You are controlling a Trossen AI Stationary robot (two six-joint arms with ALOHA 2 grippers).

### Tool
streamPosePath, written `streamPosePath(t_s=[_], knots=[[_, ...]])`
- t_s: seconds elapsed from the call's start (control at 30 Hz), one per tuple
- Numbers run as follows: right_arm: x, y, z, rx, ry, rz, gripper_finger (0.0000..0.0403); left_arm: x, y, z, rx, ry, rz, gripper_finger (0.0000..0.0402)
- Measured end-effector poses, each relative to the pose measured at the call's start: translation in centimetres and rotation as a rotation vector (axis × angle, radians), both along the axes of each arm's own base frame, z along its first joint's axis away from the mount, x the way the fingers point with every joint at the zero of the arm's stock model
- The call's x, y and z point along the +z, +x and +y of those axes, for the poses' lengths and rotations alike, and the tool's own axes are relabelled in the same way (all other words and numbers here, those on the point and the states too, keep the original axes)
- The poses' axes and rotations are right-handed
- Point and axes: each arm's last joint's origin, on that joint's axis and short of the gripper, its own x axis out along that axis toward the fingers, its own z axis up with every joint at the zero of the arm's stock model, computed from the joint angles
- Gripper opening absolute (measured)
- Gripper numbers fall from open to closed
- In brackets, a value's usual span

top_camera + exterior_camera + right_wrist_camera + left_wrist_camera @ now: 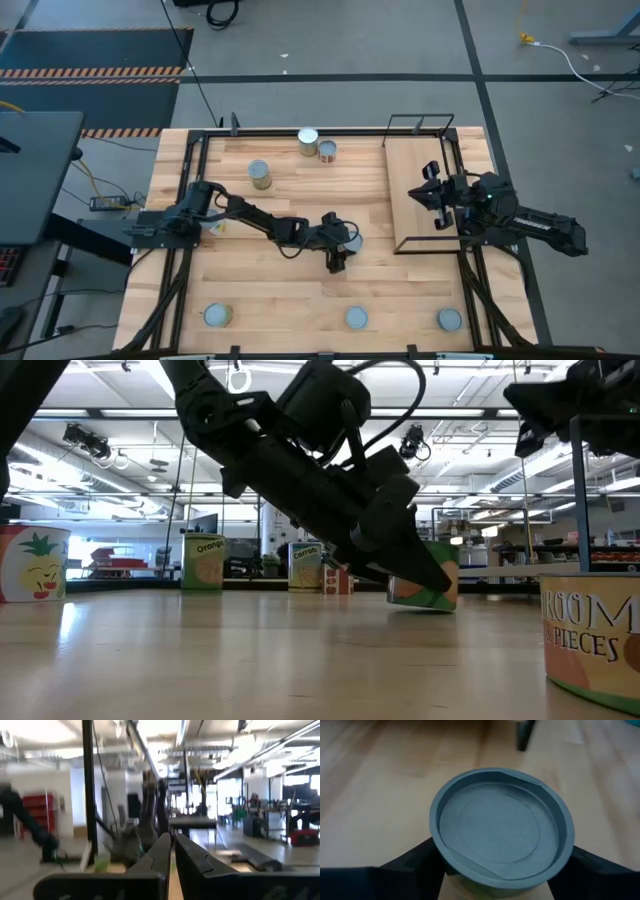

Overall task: Pick and place cans onto a shelf
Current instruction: Put the canned orange on the shelf

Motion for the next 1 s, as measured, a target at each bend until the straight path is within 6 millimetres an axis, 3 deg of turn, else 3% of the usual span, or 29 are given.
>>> streamPosePath(t_s=[0.2, 0.4, 0.5, 0.77, 0.87, 1.0], knots=[[0.9, -0.3, 0.1, -0.018, -0.041, -0.095, 0.0034, -0.1, 0.1, 1.9, 0.052, 0.027, 0.012, 0.0383], [0.9, 0.6, -0.5, -0.17, 0.03, -0.044, 0.0047, 0.9, 0.2, 2.9, 0.051, 0.071, -0.007, 0.0388], [2.4, 1.7, -0.6, -0.21, 0.044, -0.012, 0.0068, 2.3, 0.0, 3.7, 0.084, 0.115, -0.008, 0.0388], [6.5, 8.0, -0.9, -0.157, 0.003, 0.297, 0.014, 7.4, -1.7, 5.1, 0.237, 0.254, 0.006, 0.0388], [6.7, 10.6, -0.6, -0.084, -0.054, 0.49, 0.0173, 9.6, -2.8, 4.6, 0.321, 0.275, -0.005, 0.0388], [6.5, 13.1, 0.3, 0.003, -0.157, 0.699, 0.0223, 11.0, -4.4, 3.0, 0.31, 0.333, 0.007, 0.0388]])
